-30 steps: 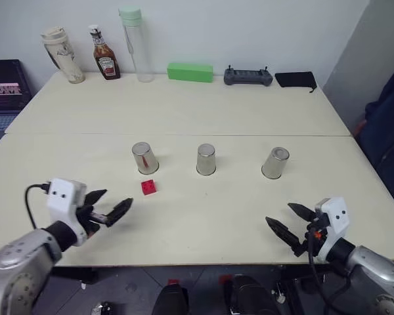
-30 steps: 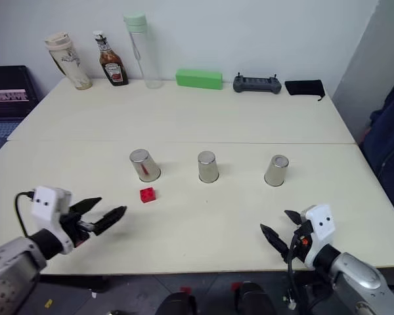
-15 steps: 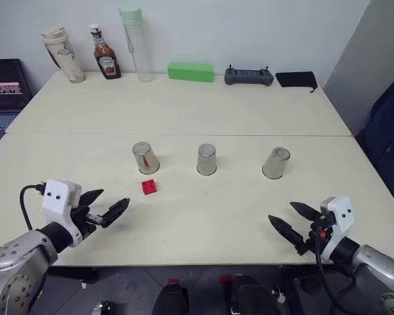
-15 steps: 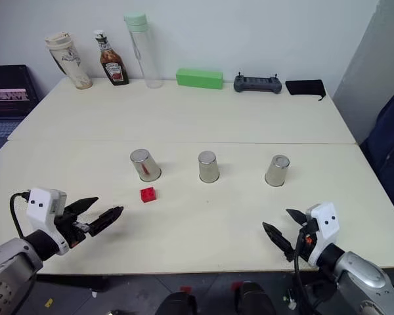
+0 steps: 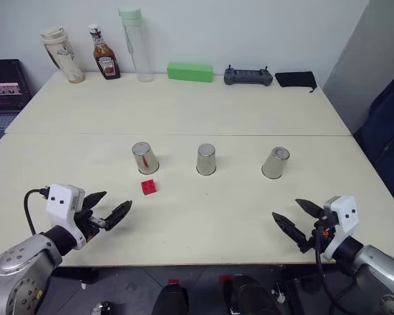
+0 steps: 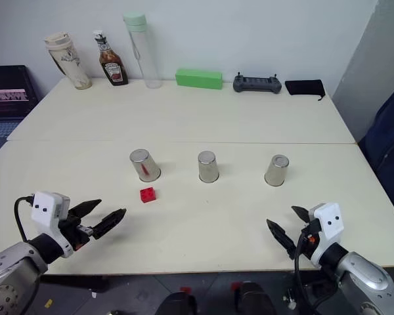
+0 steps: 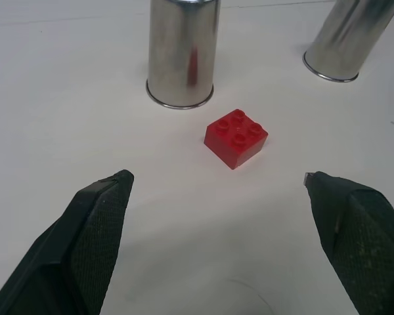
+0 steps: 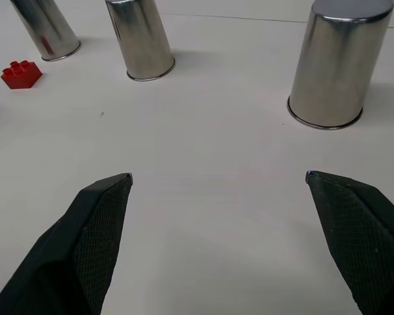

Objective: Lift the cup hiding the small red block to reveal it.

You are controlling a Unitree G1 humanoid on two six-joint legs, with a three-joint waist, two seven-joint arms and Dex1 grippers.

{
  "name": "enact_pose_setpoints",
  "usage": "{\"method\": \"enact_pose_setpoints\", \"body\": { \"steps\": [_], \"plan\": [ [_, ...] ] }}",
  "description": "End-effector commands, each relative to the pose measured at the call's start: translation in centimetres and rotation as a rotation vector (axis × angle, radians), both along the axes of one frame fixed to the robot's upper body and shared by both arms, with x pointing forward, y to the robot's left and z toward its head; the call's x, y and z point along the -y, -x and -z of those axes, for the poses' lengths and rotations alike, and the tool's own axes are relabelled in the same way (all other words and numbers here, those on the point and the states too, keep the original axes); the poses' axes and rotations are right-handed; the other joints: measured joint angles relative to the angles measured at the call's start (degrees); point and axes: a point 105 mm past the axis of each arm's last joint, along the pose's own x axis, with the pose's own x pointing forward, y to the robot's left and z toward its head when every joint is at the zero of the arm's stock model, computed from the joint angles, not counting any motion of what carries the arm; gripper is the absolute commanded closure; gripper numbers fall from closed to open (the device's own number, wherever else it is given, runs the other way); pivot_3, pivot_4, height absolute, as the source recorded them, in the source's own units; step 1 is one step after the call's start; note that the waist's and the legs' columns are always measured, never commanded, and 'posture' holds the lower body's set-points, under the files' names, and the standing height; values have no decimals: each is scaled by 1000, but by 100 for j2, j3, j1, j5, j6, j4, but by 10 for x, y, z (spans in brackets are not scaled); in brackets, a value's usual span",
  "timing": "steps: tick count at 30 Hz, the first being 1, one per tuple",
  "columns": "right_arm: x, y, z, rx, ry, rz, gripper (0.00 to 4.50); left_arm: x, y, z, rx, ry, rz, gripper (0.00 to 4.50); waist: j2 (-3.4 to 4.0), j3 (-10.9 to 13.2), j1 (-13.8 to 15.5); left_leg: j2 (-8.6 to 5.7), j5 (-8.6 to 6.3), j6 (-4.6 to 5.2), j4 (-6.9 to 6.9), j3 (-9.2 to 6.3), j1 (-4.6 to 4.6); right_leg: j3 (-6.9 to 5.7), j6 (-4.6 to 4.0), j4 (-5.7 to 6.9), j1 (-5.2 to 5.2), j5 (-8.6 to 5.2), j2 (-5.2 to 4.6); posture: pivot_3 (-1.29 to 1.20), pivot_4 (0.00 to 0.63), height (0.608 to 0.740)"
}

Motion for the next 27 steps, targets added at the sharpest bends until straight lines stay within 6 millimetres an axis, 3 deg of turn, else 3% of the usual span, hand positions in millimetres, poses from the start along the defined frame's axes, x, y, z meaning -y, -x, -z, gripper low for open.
{"method": "enact_pose_setpoints", "body": {
  "steps": [1, 27],
  "plan": [
    [0, -1, -7, 40, -3, 0, 0, 4, 0, -7, 39, -14, 18, 38, 0, 0, 0, 0, 0, 0, 0, 0, 0, 0, 0, 0, 0, 0, 0, 0, 150, 740],
    [-4, -2, -5, 38, -14, 8, 0, 6, -3, -4, 33, -10, 29, 38, 0, 0, 1, -1, 0, 0, 0, 0, 0, -1, 0, 0, 0, 0, 0, 0, 150, 740]
  ]
}}
